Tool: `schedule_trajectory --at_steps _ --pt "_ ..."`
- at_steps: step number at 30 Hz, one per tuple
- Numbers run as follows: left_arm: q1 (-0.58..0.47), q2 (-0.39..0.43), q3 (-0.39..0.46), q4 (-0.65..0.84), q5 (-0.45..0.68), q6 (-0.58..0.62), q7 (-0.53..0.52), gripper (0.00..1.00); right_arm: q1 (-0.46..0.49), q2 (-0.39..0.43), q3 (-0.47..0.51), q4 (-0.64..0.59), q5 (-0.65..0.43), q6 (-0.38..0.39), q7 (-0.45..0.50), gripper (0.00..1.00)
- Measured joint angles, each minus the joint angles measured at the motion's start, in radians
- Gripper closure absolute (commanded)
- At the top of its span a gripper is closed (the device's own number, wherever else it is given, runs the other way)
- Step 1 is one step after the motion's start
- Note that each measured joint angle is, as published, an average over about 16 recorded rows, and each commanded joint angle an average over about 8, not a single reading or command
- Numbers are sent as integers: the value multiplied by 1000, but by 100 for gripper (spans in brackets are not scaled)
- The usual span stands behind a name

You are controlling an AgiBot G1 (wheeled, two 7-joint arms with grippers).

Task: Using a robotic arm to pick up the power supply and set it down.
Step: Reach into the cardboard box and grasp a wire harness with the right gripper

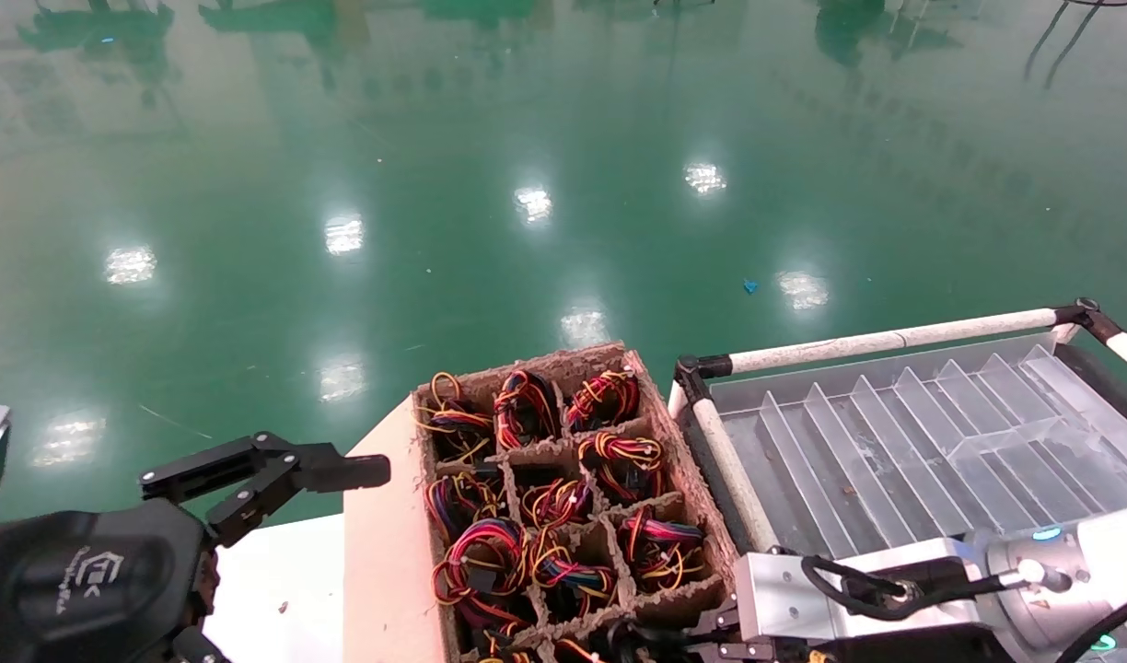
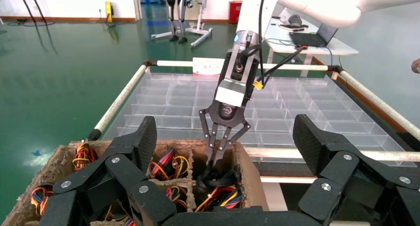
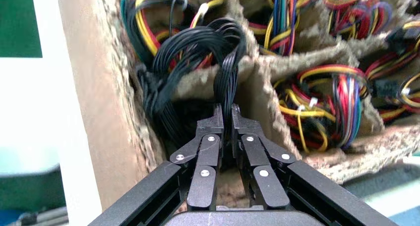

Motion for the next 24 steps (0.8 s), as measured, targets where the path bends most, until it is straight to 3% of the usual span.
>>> schedule_trajectory --at_steps 14,24 --pt "0 0 0 0 0 0 0 0 -1 53 71 16 113 21 -3 100" --pt "0 0 0 0 0 0 0 0 12 121 172 21 265 46 11 100"
